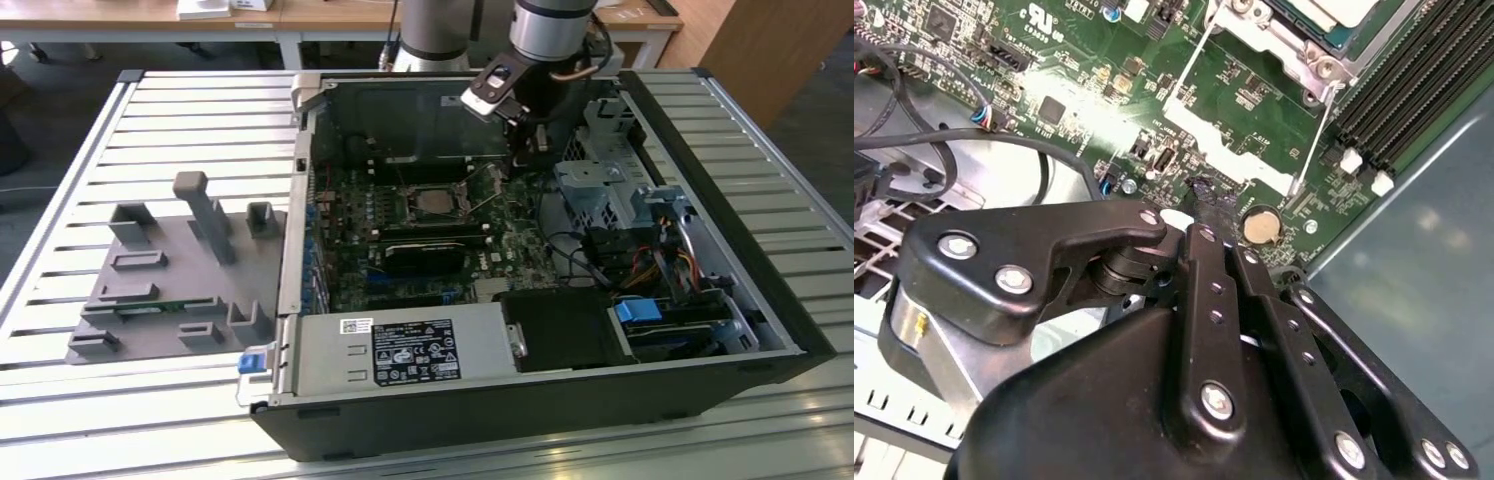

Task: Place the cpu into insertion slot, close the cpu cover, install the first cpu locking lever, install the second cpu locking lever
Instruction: 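Close the cpu cover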

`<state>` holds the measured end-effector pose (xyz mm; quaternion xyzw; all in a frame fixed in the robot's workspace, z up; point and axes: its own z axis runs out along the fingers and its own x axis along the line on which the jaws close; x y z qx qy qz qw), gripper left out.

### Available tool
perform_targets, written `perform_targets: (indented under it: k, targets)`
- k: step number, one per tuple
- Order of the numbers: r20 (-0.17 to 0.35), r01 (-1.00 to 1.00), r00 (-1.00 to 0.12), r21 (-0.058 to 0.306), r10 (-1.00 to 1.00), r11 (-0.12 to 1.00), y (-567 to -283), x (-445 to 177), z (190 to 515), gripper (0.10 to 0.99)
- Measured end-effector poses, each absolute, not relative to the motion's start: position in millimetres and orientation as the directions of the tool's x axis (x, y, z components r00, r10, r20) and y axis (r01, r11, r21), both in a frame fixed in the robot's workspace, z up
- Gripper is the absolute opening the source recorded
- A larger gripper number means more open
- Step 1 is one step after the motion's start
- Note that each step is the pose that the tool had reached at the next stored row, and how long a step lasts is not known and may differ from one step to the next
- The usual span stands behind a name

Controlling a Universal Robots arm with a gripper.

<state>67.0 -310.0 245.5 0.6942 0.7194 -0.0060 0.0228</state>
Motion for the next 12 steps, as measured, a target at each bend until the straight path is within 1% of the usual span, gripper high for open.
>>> perform_targets:
  k: [12]
  targets:
    - [-0.041, 0.999, -0.035, 0.023, 0.999, 0.036, -310.0, 54.3, 243.5, 0.106]
